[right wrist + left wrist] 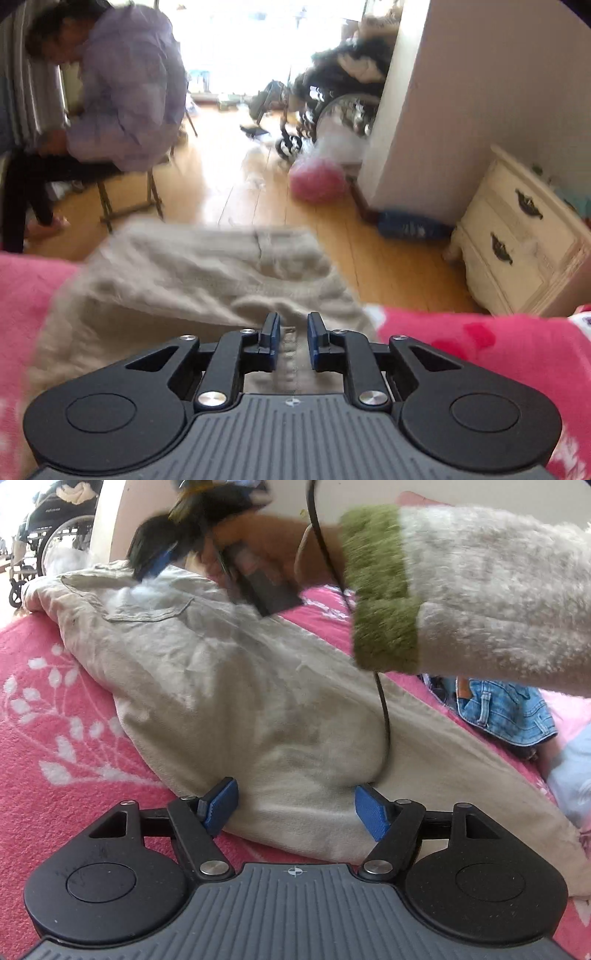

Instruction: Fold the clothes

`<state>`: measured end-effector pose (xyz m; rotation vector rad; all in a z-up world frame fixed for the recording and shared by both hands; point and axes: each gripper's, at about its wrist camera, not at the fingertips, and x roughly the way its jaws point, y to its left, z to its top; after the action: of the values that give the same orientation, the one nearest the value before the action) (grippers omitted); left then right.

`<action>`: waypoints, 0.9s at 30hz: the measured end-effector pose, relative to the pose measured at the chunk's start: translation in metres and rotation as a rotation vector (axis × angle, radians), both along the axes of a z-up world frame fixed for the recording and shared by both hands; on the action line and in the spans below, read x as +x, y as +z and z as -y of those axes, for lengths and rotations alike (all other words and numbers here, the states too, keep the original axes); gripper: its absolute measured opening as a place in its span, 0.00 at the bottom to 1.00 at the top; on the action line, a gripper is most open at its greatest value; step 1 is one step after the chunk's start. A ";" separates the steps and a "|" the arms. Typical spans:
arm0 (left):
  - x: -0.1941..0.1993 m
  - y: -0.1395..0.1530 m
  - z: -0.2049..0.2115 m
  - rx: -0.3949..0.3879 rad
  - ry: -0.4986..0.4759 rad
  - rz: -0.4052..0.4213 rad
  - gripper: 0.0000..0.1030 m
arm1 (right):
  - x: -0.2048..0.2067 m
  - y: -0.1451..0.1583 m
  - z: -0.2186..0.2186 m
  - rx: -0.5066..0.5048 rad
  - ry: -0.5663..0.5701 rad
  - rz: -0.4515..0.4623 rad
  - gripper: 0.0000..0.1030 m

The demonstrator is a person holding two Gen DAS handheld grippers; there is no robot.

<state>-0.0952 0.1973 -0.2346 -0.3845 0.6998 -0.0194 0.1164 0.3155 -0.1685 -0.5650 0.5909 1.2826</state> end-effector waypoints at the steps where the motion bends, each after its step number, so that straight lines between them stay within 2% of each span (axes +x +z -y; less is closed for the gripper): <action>1: 0.000 0.000 0.000 -0.010 0.003 -0.001 0.70 | -0.004 0.010 0.005 0.013 0.060 -0.025 0.17; 4: 0.005 -0.002 -0.003 -0.039 0.010 -0.001 0.71 | -0.026 0.029 0.012 0.015 0.282 -0.082 0.17; 7: 0.008 0.000 -0.003 -0.035 0.009 0.000 0.71 | -0.057 0.001 -0.011 -0.077 0.404 -0.010 0.16; 8: 0.008 0.001 -0.003 -0.027 0.006 0.003 0.71 | -0.061 -0.016 -0.020 -0.118 0.399 0.033 0.15; 9: 0.008 0.002 -0.002 -0.018 0.005 0.006 0.71 | -0.060 -0.026 -0.024 -0.142 0.392 0.037 0.15; 11: 0.007 0.004 -0.002 -0.018 0.007 0.004 0.71 | -0.051 -0.019 -0.025 -0.124 0.350 -0.035 0.15; 14: 0.008 0.004 -0.004 -0.035 0.017 0.001 0.71 | -0.046 0.006 -0.022 -0.062 0.311 -0.064 0.16; 17: 0.008 0.004 -0.003 -0.026 0.022 0.007 0.71 | -0.034 -0.004 -0.053 -0.123 0.227 0.026 0.17; 19: 0.007 0.004 -0.002 -0.018 0.024 0.012 0.71 | -0.028 -0.012 -0.053 -0.202 0.186 0.102 0.17; 22: 0.007 0.005 -0.001 -0.012 0.033 0.016 0.71 | -0.024 0.036 -0.004 -0.100 0.140 0.064 0.16; 27: 0.008 0.011 -0.003 -0.045 0.094 0.055 0.71 | -0.029 0.144 0.127 0.008 0.005 0.138 0.17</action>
<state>-0.0867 0.2005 -0.2239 -0.4583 0.6271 0.0431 0.0878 0.1881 -0.0246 -0.6436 0.4699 1.2394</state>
